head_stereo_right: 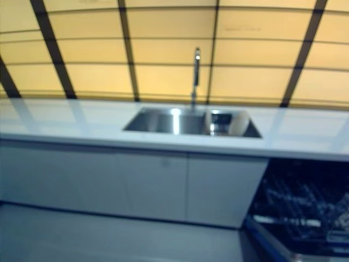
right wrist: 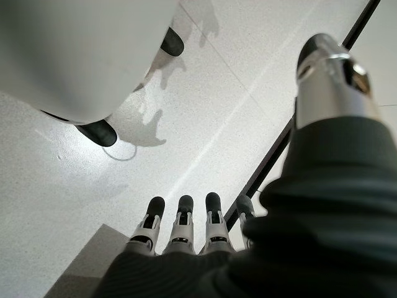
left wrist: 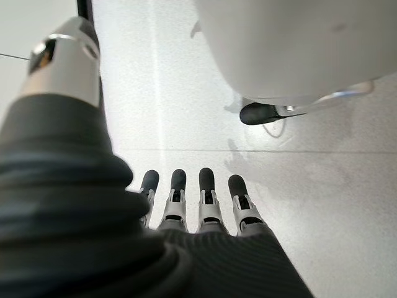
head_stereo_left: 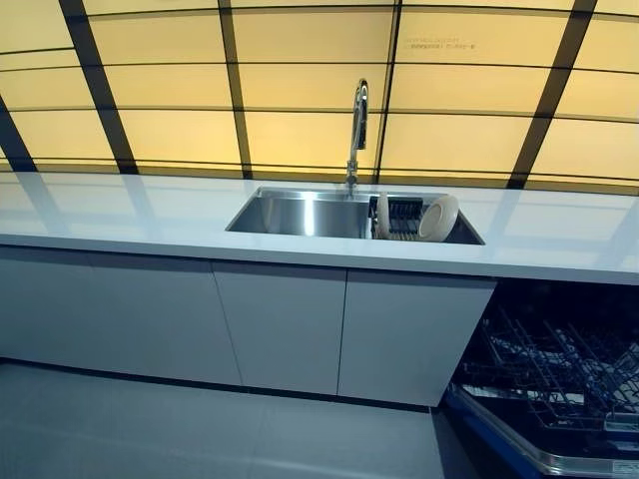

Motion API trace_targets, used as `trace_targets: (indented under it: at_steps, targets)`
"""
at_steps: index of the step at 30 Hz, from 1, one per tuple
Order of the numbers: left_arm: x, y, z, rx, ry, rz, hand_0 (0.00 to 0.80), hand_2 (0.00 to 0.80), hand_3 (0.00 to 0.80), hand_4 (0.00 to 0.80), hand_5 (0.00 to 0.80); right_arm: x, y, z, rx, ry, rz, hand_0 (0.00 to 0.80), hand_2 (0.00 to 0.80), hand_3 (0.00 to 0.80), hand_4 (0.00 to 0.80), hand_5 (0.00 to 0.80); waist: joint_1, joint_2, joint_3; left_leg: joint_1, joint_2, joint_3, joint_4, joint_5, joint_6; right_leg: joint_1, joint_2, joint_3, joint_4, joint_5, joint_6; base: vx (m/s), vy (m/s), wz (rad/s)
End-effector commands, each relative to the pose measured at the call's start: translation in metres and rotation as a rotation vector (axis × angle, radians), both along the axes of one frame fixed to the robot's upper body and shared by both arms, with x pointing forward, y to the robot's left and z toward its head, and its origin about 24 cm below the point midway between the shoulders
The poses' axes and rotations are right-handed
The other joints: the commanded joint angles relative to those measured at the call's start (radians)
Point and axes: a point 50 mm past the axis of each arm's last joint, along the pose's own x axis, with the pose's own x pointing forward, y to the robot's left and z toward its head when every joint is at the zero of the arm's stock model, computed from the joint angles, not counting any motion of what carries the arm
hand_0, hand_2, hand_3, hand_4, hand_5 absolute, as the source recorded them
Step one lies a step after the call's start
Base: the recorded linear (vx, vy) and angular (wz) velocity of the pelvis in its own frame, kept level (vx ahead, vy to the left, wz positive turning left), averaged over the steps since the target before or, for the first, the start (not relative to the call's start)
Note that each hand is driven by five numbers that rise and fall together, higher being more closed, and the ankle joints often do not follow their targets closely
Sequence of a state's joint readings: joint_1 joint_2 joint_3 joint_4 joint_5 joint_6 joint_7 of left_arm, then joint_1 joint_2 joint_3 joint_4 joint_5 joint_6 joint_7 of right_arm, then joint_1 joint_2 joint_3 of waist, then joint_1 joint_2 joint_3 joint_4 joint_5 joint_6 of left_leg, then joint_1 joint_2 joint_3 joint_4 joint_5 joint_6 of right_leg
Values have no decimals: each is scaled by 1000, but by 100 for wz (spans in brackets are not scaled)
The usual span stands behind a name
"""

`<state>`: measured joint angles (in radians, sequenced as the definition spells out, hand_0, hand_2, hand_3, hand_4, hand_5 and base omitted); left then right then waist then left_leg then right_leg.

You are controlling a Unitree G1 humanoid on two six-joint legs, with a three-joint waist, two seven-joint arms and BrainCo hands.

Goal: Take plates into dishwasher

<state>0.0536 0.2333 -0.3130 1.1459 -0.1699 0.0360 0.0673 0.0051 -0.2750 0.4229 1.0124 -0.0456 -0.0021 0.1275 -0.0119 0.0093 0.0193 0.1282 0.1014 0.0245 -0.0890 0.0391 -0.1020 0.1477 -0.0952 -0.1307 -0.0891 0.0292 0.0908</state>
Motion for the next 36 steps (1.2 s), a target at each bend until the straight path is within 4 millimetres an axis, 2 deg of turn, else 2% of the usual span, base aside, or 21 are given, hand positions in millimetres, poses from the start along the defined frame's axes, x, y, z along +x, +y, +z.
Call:
trace_targets:
  at_steps: [1, 11, 30, 35, 36]
  targets:
    - [26, -3, 3, 27, -18, -31, 0, 0, 0, 0, 0, 29, 16, 8, 45, -92, 57, 0, 0, 0, 0, 0, 0, -42, 35, 10, -119, 12, 18, -22, 113, -23, 44, 42, 41, 22, -33, 0, 0, 0]
    - [13, -4, -1, -2, 57, -4, 0, 0, 0, 0, 0, 25, 19, 7, 50, -75, 90, 0, 0, 0, 0, 0, -5, -44, 39, 14, -117, 14, 16, -28, 115, -23, 46, 42, 36, 22, -34, 0, 0, 0]
    - [13, -4, -2, 31, 74, -32, 0, 0, 0, 0, 0, 29, 26, 8, 65, -102, 129, 0, 0, 0, 0, 0, -3, -48, 33, 11, -116, 23, 14, -26, 116, -25, 48, 41, 34, 25, -34, 0, 0, 0]
    - [14, -2, -1, 38, 74, -36, 0, 0, 0, 0, 0, 40, 30, 16, 86, -166, 177, 0, 0, 0, 0, 0, -3, -50, 37, 9, -117, 21, 18, -25, 116, -28, 48, 43, 38, 24, -35, 0, 0, 0]
    - [15, 2, 0, 42, 71, -36, 0, 0, 0, 0, 0, 53, 33, 27, 120, -220, 197, 0, 0, 0, 0, 0, -3, -53, 43, 8, -118, 20, 22, -25, 116, -30, 49, 45, 43, 24, -36, 0, 0, 0]
